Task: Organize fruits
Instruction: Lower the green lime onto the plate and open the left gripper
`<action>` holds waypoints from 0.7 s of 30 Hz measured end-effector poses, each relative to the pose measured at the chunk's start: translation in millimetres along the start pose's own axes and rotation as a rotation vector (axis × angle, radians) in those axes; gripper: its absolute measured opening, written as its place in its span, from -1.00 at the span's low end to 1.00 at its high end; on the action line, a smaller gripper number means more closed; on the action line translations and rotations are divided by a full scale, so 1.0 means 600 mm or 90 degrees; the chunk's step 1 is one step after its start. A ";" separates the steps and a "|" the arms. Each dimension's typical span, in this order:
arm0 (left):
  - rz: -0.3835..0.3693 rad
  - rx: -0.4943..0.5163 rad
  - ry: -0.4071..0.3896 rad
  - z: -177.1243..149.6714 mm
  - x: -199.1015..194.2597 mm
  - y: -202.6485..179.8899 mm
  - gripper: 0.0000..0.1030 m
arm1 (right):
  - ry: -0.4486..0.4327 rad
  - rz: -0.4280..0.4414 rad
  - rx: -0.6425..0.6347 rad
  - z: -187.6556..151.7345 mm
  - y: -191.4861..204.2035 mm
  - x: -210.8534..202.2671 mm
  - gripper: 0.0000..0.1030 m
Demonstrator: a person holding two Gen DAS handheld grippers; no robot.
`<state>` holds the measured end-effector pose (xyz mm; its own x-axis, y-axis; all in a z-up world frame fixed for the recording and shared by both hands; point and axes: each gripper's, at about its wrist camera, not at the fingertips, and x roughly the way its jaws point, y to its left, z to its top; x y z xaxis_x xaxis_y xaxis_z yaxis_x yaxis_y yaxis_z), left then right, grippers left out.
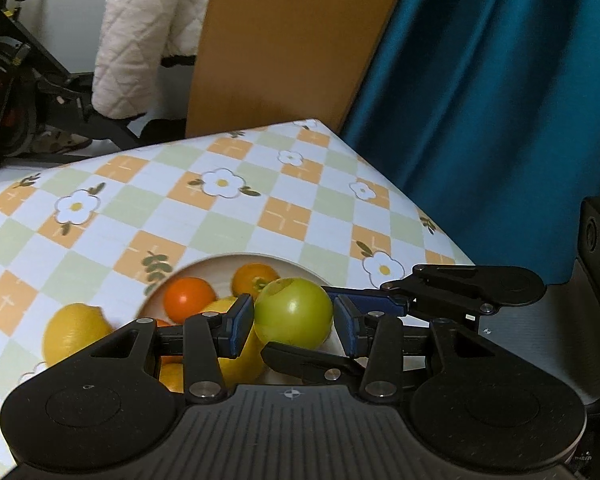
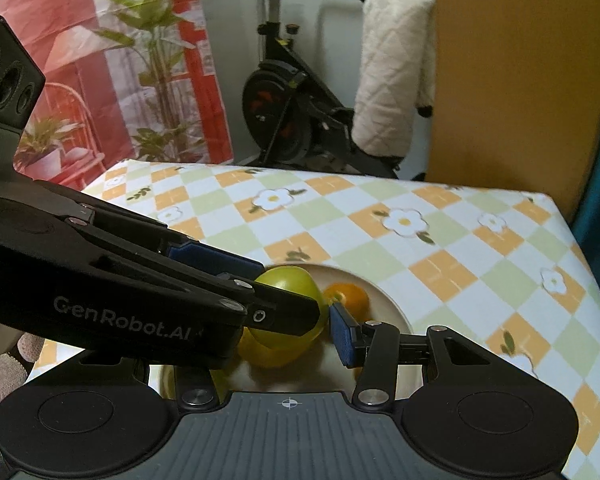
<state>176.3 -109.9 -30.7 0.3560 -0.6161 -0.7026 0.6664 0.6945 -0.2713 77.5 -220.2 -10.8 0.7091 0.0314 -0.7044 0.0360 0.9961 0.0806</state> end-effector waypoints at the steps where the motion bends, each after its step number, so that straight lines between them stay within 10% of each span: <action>1: 0.001 0.003 0.004 0.000 0.006 -0.004 -0.13 | 0.001 -0.001 0.006 -0.003 -0.005 0.001 -0.16; 21: 0.025 0.016 0.053 0.013 0.074 -0.010 -0.12 | 0.008 0.004 0.061 -0.035 -0.069 0.048 -0.16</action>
<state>193.0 -144.4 -55.0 0.3270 -0.5548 -0.7651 0.6698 0.7072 -0.2266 81.3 -258.8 -49.4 0.7002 0.0401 -0.7128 0.0990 0.9833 0.1525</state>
